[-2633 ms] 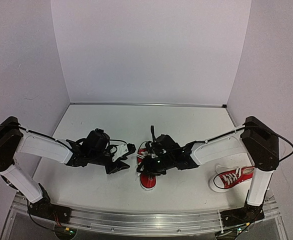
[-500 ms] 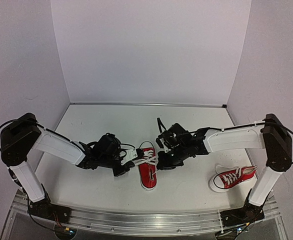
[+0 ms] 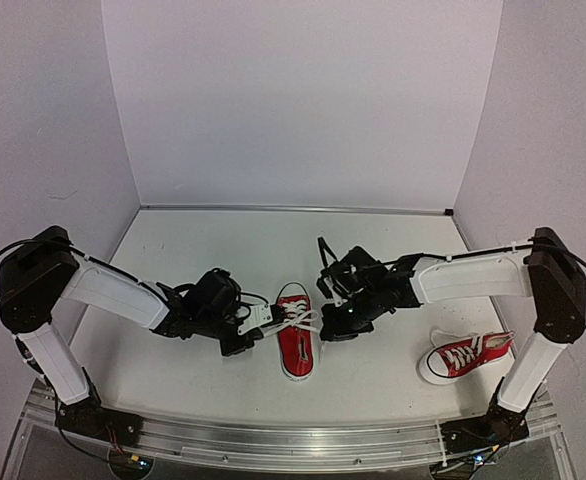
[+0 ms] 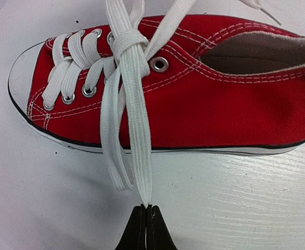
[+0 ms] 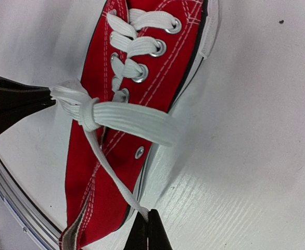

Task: Tie the shoes

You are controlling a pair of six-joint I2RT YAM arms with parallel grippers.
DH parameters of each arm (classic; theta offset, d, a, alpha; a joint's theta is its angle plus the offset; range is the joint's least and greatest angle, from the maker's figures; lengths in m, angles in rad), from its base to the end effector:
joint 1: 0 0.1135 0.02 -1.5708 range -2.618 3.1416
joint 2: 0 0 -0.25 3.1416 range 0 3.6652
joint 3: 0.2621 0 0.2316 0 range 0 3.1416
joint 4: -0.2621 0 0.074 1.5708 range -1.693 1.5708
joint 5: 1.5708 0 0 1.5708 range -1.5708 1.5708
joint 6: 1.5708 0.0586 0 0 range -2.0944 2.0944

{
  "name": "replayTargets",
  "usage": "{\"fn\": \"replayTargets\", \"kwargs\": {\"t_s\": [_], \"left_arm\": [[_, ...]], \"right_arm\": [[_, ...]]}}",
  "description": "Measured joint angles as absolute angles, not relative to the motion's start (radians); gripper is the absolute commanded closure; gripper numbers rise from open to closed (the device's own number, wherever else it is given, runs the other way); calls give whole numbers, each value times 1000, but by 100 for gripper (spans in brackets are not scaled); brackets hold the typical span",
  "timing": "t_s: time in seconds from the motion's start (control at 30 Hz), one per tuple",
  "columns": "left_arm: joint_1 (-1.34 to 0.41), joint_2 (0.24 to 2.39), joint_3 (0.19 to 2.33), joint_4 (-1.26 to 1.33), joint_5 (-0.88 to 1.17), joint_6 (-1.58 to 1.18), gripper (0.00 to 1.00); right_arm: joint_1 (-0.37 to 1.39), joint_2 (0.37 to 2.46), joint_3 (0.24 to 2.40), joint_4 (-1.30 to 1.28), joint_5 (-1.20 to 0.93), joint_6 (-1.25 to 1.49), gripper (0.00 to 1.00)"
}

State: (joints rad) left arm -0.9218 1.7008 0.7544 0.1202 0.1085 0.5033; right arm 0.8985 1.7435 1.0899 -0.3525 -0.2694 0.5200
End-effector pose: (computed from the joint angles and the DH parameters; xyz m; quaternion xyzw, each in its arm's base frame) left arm 0.1892 -0.2600 0.1177 0.6230 0.6909 -0.1249 0.3448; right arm 0.2038 0.2811 0.1612 -0.2158 0.9277 0.2777 0.1255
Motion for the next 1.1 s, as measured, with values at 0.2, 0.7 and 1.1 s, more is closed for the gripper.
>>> {"fn": "replayTargets", "kwargs": {"t_s": [0.2,0.7,1.1], "left_arm": [[-930,1701,780,36,88,531,100],[-942,1642,793,-62,50,601,54],[-887,1605,780,69,112,633,57]], "right_arm": [[883,1728,1064,-358,-274,515,99],[868,1671,1064,-363,-329,461,56],[775,1653,1148,-338,-391,375,62]]}}
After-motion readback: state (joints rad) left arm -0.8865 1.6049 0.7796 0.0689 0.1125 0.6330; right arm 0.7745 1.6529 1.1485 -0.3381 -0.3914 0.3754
